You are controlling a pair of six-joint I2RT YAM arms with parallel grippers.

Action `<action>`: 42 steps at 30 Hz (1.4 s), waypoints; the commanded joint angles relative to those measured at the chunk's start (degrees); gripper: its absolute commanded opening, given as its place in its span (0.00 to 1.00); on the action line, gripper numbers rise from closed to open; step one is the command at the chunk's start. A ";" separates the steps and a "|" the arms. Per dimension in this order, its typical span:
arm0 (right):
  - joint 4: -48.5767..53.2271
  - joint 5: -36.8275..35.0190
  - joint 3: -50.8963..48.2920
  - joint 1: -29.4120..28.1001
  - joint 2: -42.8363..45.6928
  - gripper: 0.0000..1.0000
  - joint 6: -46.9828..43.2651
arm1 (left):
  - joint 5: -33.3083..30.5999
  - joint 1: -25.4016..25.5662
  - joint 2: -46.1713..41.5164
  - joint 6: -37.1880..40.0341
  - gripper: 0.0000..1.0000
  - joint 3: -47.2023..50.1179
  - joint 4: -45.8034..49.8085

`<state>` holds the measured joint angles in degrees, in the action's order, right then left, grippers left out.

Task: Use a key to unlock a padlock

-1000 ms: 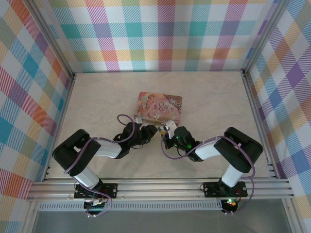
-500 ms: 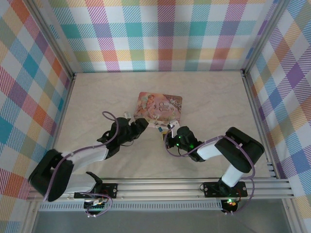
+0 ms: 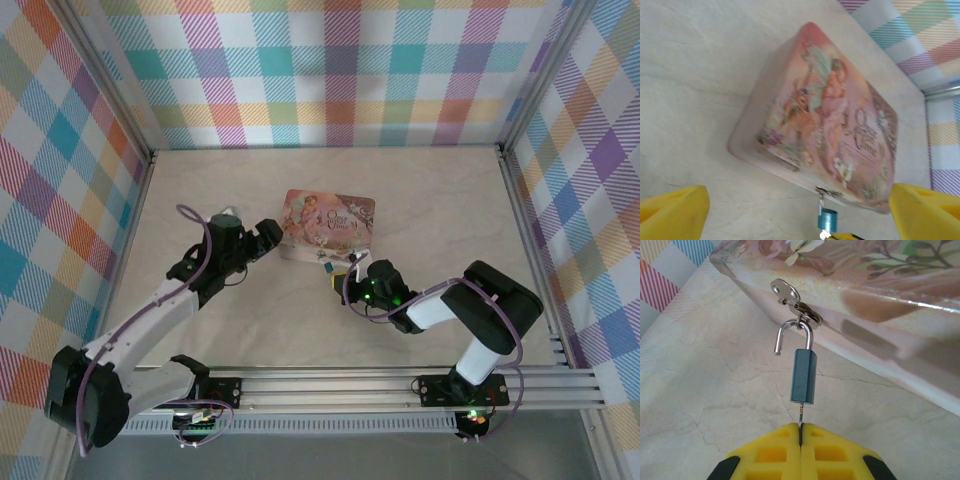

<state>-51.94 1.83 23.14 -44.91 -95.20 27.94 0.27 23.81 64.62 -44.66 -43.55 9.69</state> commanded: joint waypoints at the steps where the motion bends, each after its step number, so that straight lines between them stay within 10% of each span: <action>1: -3.47 1.70 -0.94 0.50 -0.69 0.00 1.97 | 3.25 -2.98 5.57 5.65 0.94 -5.17 3.67; 22: -7.29 4.85 -0.37 1.36 -5.23 0.00 7.45 | 8.46 -6.02 37.49 14.49 0.96 -27.65 4.89; 42: -4.52 6.99 -0.72 1.40 -4.84 0.00 12.88 | 6.07 -6.02 32.69 9.65 0.96 -11.72 1.06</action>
<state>-56.18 7.49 22.85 -43.51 -99.72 39.59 7.86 18.52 98.30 -34.04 -59.44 5.91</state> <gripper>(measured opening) 0.049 0.956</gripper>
